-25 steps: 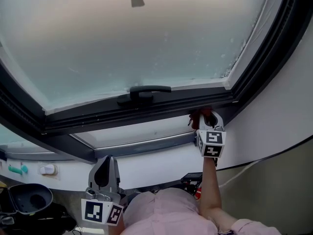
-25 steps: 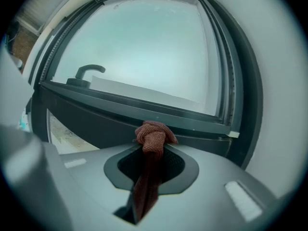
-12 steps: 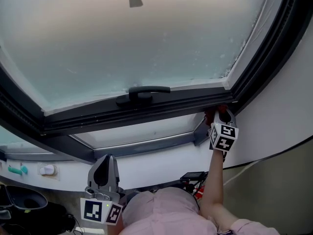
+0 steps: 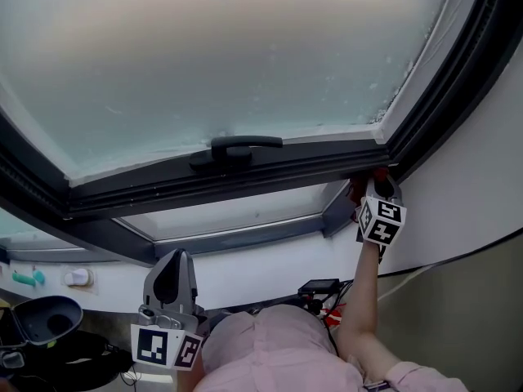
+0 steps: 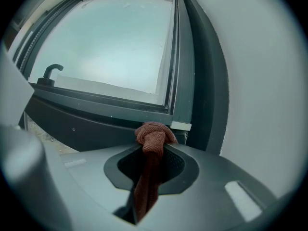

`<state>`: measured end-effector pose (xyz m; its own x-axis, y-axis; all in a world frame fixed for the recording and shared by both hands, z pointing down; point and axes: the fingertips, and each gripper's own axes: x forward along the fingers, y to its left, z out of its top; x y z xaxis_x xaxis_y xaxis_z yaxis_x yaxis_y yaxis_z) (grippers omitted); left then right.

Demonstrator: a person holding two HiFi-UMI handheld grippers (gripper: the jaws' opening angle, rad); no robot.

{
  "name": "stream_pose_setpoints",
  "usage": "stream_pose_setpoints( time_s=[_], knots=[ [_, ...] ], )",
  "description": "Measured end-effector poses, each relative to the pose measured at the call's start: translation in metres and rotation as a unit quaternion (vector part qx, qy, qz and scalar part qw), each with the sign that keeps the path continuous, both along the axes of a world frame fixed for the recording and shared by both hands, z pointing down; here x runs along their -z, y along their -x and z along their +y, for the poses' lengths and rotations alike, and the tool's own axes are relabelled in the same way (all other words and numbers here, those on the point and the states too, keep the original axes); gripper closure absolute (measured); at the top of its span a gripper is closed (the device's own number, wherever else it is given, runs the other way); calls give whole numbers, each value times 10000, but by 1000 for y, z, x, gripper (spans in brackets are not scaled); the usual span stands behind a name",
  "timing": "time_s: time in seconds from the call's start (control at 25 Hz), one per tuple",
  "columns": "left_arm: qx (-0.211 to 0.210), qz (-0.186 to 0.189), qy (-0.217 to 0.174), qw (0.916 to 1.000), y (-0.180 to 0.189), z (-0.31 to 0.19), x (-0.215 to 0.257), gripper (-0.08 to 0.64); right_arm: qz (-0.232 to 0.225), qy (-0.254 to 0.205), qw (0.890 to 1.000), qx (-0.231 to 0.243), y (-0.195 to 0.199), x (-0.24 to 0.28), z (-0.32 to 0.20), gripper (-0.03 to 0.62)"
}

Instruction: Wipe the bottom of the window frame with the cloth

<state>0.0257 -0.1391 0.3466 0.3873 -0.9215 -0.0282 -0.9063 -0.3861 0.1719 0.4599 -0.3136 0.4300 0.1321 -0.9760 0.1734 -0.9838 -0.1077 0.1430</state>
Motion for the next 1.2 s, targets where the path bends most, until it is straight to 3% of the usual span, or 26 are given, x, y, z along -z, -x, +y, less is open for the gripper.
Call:
stream_pose_setpoints(
  time_s=[0.12,0.32,0.56,0.8,1.2],
  knots=[
    [11,5,10,10000,-1,1,0,565,15,24,10000,5,-1,-2,1,531],
    [59,4,-64,10000,2,1,4,565,-148,233,9988,-416,-21,-4,-5,531],
    [125,17,18,9999,7,9,-2,565,-134,108,9994,-311,-20,-6,-3,531],
    [83,12,73,9999,9,11,-4,565,-190,192,9977,-622,-36,-9,-5,532],
    [-14,-58,243,9997,4,20,-11,565,-198,94,9982,-556,-40,-10,-7,532]
  ],
)
